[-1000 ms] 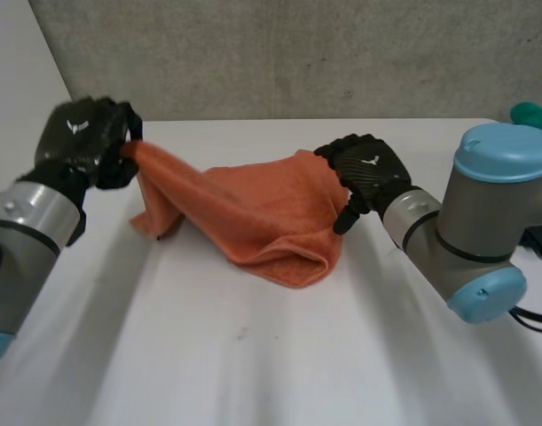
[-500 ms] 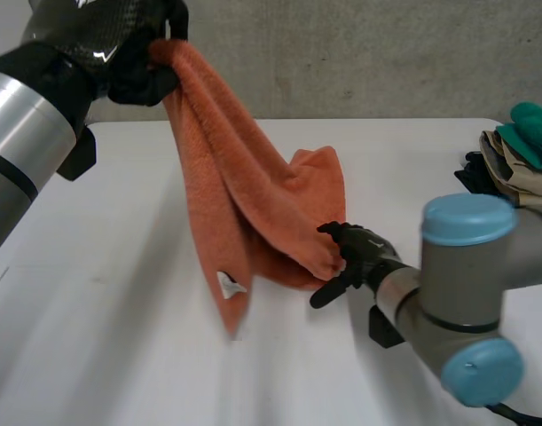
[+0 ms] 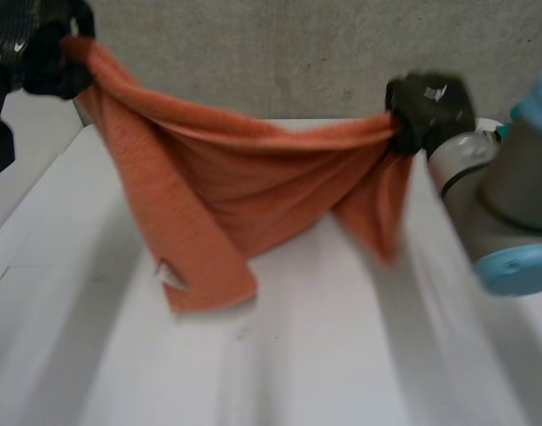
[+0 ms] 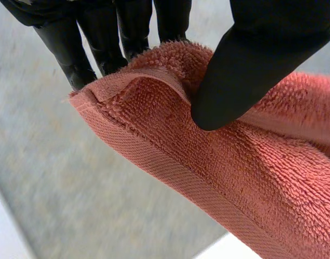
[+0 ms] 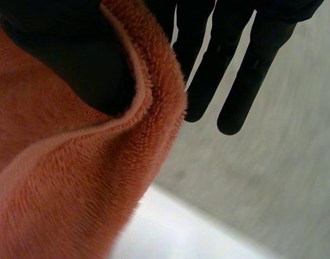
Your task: Fold the laundry.
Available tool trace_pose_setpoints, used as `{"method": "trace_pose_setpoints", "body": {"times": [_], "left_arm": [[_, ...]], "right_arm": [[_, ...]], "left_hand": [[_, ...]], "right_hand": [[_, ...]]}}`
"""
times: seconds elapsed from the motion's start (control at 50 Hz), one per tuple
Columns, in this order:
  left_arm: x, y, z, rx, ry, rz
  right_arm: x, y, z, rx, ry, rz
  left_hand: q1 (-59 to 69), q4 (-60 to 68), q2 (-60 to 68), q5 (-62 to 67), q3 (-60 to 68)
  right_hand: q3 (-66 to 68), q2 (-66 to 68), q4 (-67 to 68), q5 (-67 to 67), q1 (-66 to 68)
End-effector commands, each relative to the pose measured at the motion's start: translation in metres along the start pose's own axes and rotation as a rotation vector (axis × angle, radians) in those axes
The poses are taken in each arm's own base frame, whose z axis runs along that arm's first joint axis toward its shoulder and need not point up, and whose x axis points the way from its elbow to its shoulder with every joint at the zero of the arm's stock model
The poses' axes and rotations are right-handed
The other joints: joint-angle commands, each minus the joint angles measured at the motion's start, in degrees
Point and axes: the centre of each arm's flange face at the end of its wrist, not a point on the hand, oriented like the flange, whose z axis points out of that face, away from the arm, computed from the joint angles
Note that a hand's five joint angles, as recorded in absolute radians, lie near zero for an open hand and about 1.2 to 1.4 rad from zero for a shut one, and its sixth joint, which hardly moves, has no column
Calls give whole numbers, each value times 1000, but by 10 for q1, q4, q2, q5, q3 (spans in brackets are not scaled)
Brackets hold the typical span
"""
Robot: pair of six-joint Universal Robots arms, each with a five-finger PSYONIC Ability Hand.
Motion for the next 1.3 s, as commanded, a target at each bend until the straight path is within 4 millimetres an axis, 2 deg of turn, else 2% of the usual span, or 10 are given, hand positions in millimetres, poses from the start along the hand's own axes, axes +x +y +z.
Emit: {"method": "trace_pose_setpoints", "body": {"times": [0.02,0.16,0.24,0.34,0.38,0.46,0.64,0.84,0.98,1.3], "left_arm": [[-17,63,0,-197,14,-15],[6,147,1,-363,84,-51],[12,179,3,-421,67,-51],[9,198,6,-461,31,-47],[8,197,7,-458,27,-47],[4,196,9,-452,19,-49],[-1,177,7,-399,12,-52],[-8,167,6,-376,5,-61],[-12,170,0,-415,15,-78],[-11,196,1,-484,37,-97]], "right_arm": [[0,-35,3,106,-150,-294],[-45,33,13,-16,-399,-297],[-59,93,12,-175,-436,-301],[-53,131,13,-290,-394,-288],[-50,135,13,-307,-374,-274],[-40,129,15,-315,-330,-213],[-3,83,0,-346,-231,-29],[47,68,-7,-471,-131,52],[80,98,8,-583,-108,-98],[72,149,21,-686,-162,91]], "left_hand": [[144,110,114,137,116],[144,110,114,137,116],[144,110,114,137,116],[144,110,114,137,116],[144,110,114,137,116],[144,110,114,137,116],[144,110,114,137,116],[144,110,114,137,116],[144,110,114,137,116],[144,110,114,137,116]], "right_hand": [[122,126,114,129,152],[122,126,114,129,152],[122,126,114,129,152],[122,126,114,129,152],[71,76,64,78,102],[-388,-384,-395,-381,-357],[-578,-574,-586,-571,-548],[-578,-574,-586,-571,-548],[-474,-470,-481,-467,-443],[-289,-285,-297,-282,-258]]}}
